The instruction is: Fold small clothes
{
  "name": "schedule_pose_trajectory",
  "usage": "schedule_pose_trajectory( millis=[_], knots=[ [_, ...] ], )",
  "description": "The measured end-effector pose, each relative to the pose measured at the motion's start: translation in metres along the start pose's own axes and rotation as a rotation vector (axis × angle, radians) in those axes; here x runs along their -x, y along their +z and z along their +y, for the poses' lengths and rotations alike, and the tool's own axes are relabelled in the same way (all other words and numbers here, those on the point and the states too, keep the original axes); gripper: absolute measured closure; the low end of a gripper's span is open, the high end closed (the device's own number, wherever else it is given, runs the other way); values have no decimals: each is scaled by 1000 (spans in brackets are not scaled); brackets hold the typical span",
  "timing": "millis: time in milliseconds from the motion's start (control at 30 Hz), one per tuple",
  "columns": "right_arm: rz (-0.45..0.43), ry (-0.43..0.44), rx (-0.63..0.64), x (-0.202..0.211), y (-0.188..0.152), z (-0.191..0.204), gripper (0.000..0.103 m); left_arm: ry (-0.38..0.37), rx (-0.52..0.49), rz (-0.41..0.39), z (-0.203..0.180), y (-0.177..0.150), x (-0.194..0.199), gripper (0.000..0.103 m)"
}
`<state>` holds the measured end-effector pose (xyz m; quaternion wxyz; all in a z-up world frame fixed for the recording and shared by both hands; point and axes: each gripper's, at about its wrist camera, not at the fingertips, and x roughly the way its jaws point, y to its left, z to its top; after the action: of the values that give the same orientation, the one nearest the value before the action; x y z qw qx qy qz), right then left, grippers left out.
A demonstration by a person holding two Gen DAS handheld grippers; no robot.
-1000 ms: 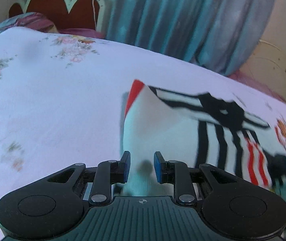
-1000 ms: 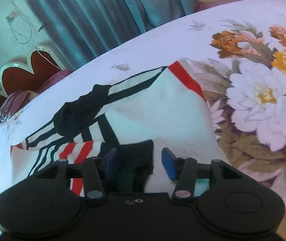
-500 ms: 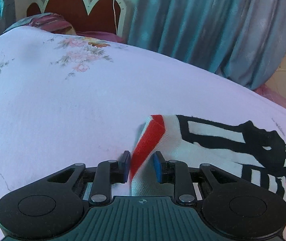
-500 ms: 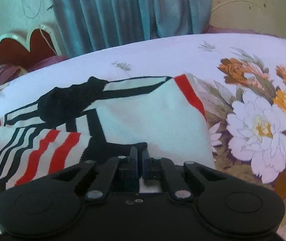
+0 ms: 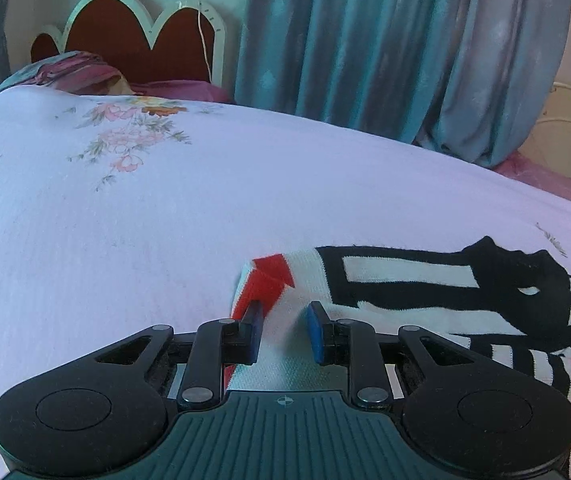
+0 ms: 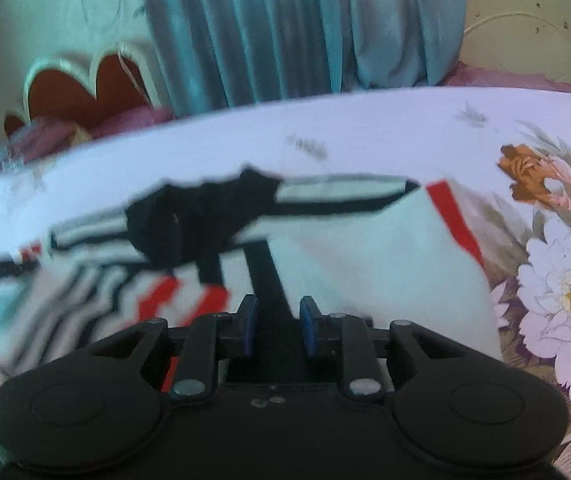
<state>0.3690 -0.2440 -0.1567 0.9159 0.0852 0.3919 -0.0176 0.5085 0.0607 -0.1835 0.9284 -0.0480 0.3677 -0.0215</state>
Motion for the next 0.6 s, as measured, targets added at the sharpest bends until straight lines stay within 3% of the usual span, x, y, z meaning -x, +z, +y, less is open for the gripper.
schedule_pose_trajectory(
  millis=[67,133,300,433,533,600],
  knots=[
    [-19,-49,63,-4,-7,-1,81,12,-21,1,-3,-1,4,79],
    [-8,-50,47,1,-2,-2,79,7,-30,-5,-6,-3,17,78],
    [-47,23,50,31,-5,7,73,-64,-66,-32,-16,-25,67,78],
    [-16,73,83,38,-19,24,72,-133,-123,-20,-37,-56,98,78],
    [24,45,105,31,-30,27,72,-120,-166,26,-46,-82,99,78],
    [17,15,126,32,-34,22,74,-124,-145,7,-39,-92,98,78]
  ],
)
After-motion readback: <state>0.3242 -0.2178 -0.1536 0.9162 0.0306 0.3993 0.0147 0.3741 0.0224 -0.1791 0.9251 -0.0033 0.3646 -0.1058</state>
